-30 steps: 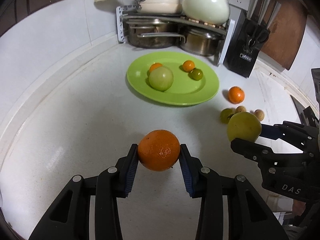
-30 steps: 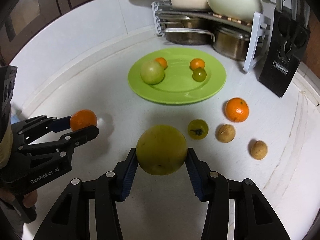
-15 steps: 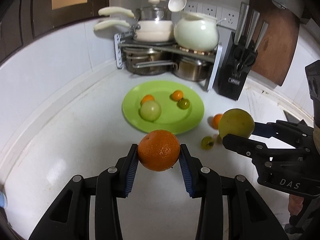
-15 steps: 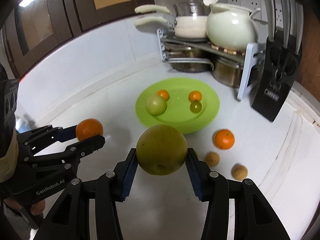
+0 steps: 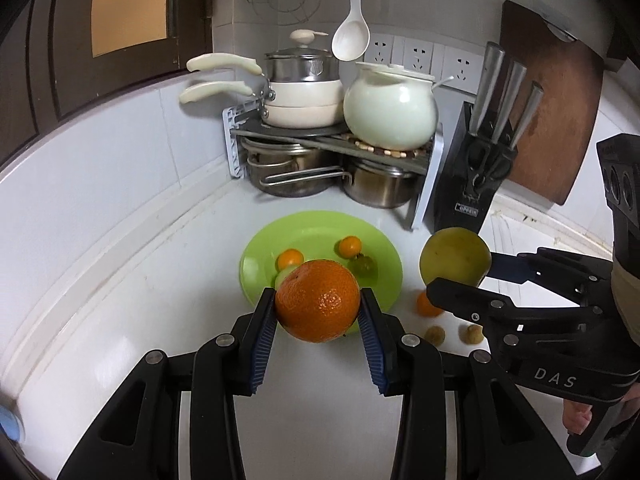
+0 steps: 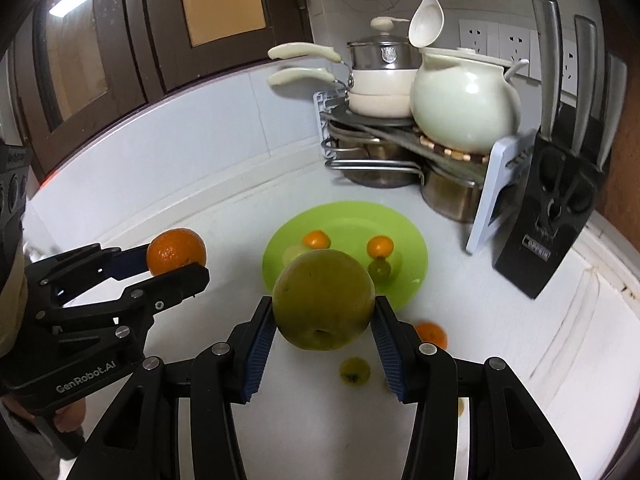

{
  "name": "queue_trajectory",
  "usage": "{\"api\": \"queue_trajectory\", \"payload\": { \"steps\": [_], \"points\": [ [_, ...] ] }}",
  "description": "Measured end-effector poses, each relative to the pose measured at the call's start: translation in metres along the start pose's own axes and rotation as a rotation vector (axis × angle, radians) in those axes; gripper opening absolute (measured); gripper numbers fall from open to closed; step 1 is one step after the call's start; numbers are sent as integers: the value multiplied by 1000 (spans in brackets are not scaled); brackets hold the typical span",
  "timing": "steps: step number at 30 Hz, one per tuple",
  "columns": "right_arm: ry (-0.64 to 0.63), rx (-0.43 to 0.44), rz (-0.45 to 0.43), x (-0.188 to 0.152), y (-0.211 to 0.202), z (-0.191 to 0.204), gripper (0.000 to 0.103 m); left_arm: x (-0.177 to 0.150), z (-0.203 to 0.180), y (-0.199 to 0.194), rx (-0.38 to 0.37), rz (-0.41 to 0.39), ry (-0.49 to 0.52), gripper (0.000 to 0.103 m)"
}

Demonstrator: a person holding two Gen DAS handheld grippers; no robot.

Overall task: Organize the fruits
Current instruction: 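Carry both held fruits up and over the lime-green plate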

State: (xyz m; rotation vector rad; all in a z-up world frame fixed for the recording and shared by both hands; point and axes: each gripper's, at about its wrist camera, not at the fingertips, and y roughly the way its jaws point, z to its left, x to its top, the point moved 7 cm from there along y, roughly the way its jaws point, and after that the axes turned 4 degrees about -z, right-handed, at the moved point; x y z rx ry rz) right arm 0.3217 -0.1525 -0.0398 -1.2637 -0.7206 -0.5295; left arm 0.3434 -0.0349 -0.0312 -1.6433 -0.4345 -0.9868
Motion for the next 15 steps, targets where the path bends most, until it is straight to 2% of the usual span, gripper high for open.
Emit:
{"api": "queue_trajectory", "payload": {
  "steps": [9,15],
  "points": [
    [-36,-5,-18,34,14,-8,49,26,4,23,10,-5,13,40],
    [-55,2,-1,51,36,-14,49,40,10,45,12,7,12,40]
  ]
}}
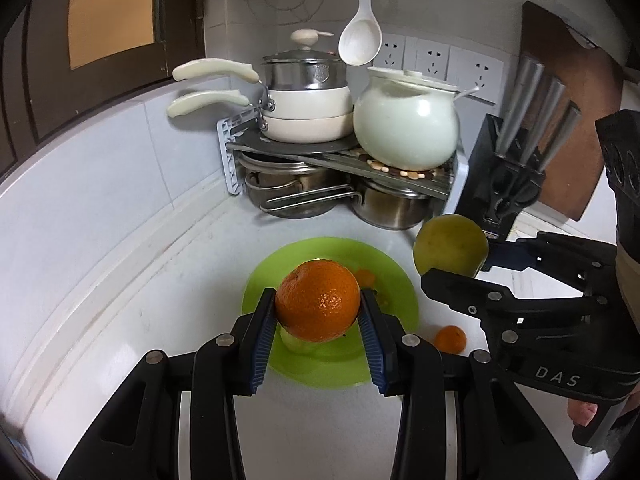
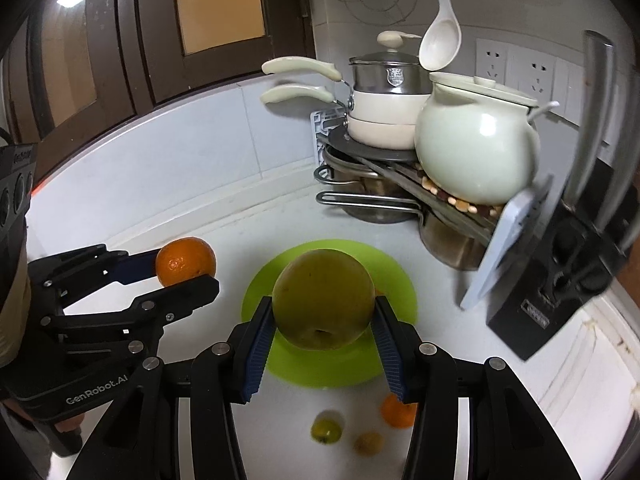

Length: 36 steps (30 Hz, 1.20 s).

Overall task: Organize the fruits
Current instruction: 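Carry both held fruits up and over the lime-green plate, then open both tools to drop the orange and yellow-green fruit onto the plate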

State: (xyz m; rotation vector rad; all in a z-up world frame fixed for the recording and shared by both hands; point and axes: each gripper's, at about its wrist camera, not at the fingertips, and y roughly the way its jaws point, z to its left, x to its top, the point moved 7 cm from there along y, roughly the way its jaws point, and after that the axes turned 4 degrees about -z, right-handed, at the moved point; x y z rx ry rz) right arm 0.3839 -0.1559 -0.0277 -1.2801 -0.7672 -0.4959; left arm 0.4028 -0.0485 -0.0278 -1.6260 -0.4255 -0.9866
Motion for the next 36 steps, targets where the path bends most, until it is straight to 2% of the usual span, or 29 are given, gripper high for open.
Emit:
{"api": "queue_trajectory", "payload": {
  "steps": [12,24,30,36],
  "points": [
    [-17,20,65,8,67,-16,49,5,25,65,9,70,-7,40],
    [-61,22,181,3,136,-28,49,-1,45,131,-3,144,1,40],
    [-85,13,236,-4,163,-34,49,-6,52,157,0,183,8,40],
    [-101,9,253,-6,177,-37,49,-10,53,176,-19,211,9,40]
  ]
}}
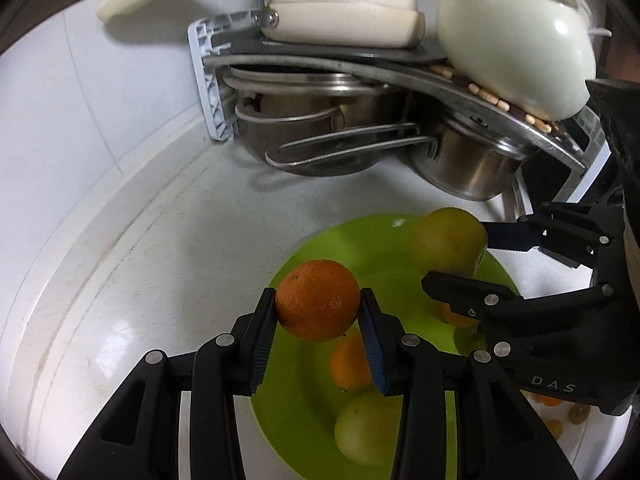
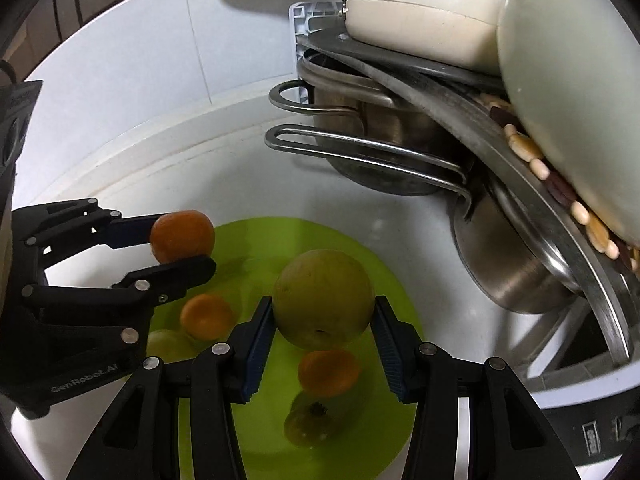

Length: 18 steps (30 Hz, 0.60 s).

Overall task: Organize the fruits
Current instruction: 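Open both tools to drop the orange and yellow-green fruit onto the plate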

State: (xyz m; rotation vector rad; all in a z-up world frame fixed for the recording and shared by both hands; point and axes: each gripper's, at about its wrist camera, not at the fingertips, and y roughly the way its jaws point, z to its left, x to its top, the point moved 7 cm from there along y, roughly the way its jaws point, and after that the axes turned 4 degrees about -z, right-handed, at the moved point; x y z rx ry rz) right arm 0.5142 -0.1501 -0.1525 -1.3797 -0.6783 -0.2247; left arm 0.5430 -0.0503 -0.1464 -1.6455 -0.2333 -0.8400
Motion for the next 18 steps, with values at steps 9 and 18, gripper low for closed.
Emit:
{"api": "queue_trajectory", "payload": {
  "steps": [9,18],
  "points": [
    [16,12,22,-5,11,-2,49,-3,-2,7,-9,17,-5,43],
    [1,14,14,-6,7,7,50,-7,11,-15,45,-12,-47,56]
  ]
}}
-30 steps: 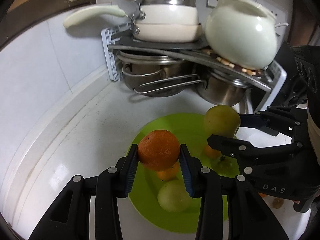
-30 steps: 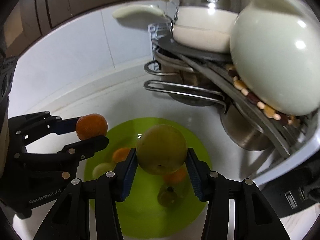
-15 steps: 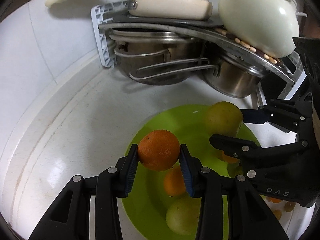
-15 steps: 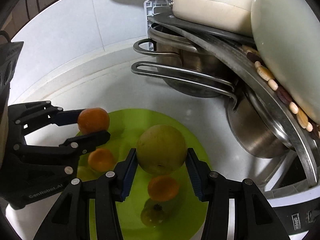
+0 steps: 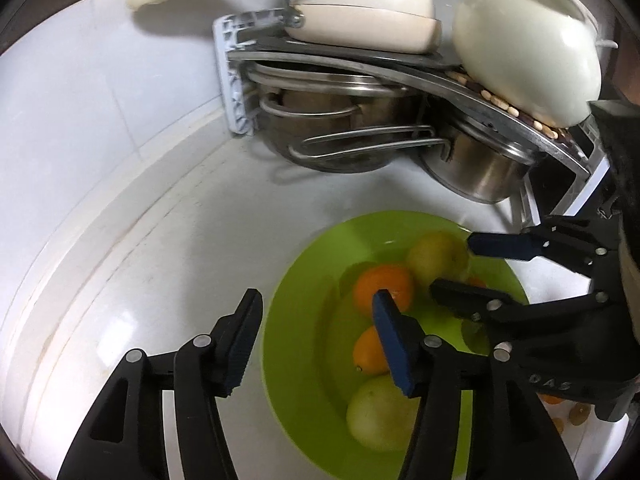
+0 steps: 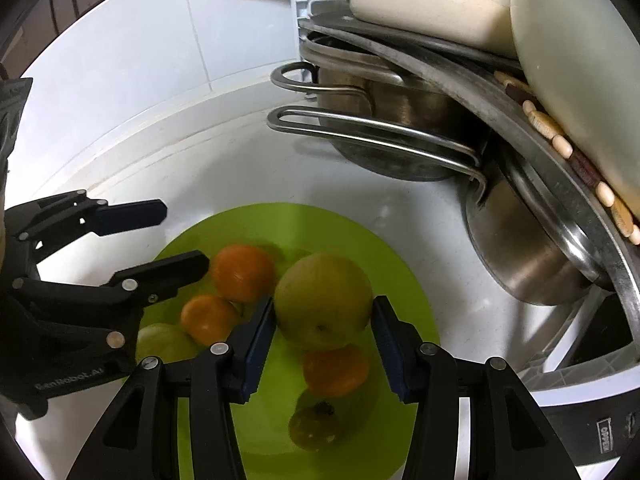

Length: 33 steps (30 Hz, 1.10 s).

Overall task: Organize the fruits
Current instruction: 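Open both tools to drop the orange and yellow-green fruit onto the plate, then withdraw both open tools toward the remaining small fruits on the counter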

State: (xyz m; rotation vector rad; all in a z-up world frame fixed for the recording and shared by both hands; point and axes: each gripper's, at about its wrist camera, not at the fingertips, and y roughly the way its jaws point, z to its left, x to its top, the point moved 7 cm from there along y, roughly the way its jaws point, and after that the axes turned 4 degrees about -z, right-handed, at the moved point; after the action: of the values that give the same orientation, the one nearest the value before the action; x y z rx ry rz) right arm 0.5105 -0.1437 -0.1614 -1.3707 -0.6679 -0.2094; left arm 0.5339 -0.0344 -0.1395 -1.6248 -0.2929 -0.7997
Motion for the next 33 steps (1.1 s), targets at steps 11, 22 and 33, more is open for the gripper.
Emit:
{"api": "queue_trajectory", "payload": {
  "steps": [11,22,33],
  "points": [
    [12,-9,-105,-1,-57,6,55,-2,-13,-54,39,-88,-8,62],
    [25,-58,-233,-16,-136,13,55,-9,-31,-124,35,-197,-5,67],
    [80,-125,-299,-52,-198,9,63,-32,-68,-179,38,-273,62,74]
  ]
}}
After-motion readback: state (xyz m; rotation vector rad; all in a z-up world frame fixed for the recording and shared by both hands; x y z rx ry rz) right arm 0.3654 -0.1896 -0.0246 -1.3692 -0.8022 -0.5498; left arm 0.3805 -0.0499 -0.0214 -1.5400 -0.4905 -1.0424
